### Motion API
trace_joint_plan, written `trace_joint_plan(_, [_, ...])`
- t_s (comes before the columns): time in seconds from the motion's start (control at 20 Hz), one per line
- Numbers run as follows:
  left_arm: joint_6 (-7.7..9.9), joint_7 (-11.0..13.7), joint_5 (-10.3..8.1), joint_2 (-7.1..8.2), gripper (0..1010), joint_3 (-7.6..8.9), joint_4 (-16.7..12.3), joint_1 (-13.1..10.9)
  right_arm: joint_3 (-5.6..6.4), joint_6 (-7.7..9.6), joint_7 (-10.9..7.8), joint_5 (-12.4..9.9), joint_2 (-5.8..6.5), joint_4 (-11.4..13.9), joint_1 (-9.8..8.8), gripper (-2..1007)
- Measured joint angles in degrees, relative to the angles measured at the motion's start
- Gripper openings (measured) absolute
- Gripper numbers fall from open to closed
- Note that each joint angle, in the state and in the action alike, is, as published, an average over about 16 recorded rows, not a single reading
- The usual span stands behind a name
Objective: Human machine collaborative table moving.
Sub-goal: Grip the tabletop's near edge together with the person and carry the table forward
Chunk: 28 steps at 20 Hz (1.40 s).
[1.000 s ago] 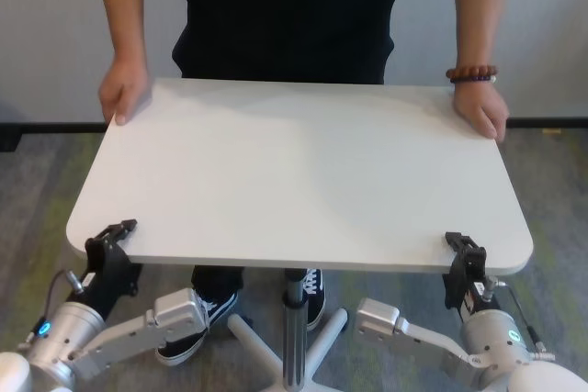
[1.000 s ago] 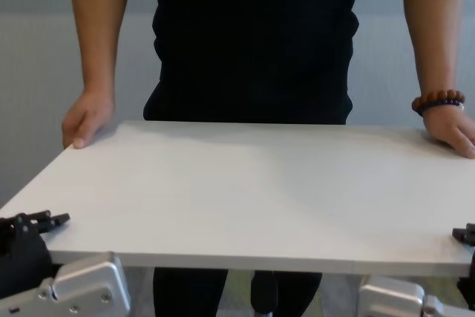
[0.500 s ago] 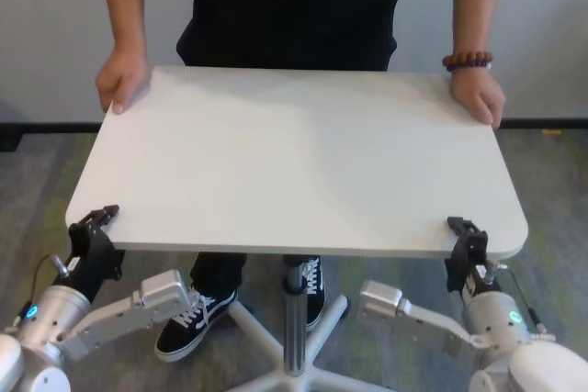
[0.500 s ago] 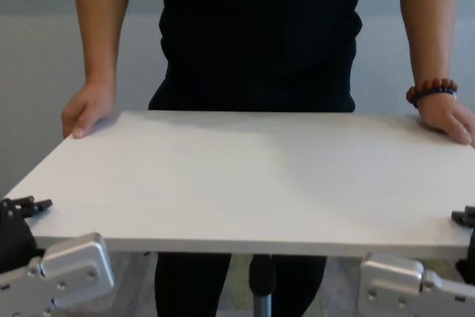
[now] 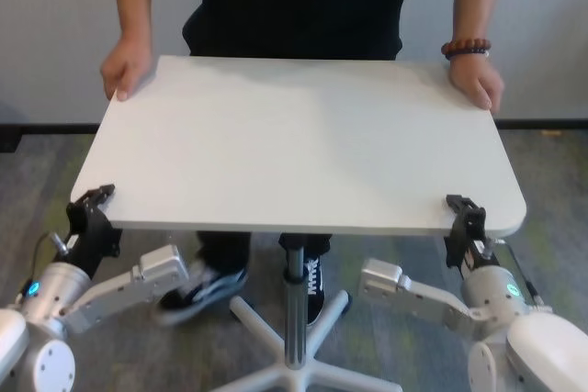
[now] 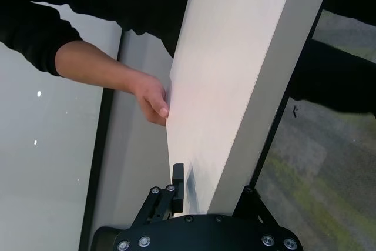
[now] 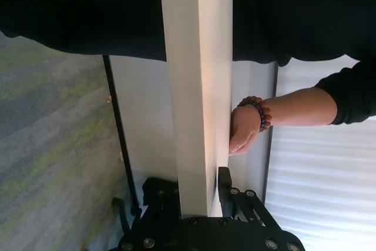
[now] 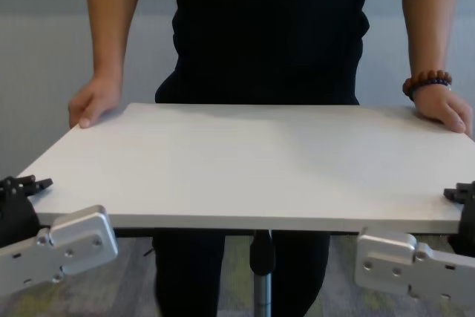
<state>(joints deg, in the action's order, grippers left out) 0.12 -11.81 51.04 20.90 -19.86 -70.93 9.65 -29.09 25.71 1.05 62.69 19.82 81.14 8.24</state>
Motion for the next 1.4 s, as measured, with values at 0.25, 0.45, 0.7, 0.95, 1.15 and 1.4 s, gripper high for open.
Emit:
trace_joint_plan(0.25, [-0.54, -0.9, 0.32, -1.17, 341, -0.91, 4.1, 3.3, 0.22, -2.12, 0.39, 0.3, -1.26, -3.6, 2.43, 280])
trace_joint_plan(0.45, [-1.22, -2.0, 0.65, -2.43, 340, -2.00, 8.5, 6.5, 0.43, -3.89, 0.85, 0.4, -2.41, -7.0, 4.48, 280])
trace_joint_plan(0.7, [-2.38, -3.6, 1.03, -4.27, 340, -3.52, 14.9, 10.8, 0.76, -6.07, 1.59, 0.4, -3.75, -11.5, 7.08, 280])
trace_joint_plan(0.95, [-3.70, -5.7, 1.34, -6.32, 340, -4.97, 21.7, 15.2, 0.93, -8.14, 2.46, 0.3, -4.94, -16.1, 9.83, 280])
trace_joint_plan(1.15, [-4.76, -7.6, 1.55, -7.92, 340, -5.95, 27.0, 18.4, 0.77, -9.69, 3.34, 0.0, -5.82, -19.8, 12.10, 280])
trace_joint_plan(1.4, [-6.25, -10.3, 1.78, -10.01, 340, -7.08, 34.1, 22.4, 0.25, -11.58, 4.83, -0.6, -7.02, -25.0, 15.14, 280])
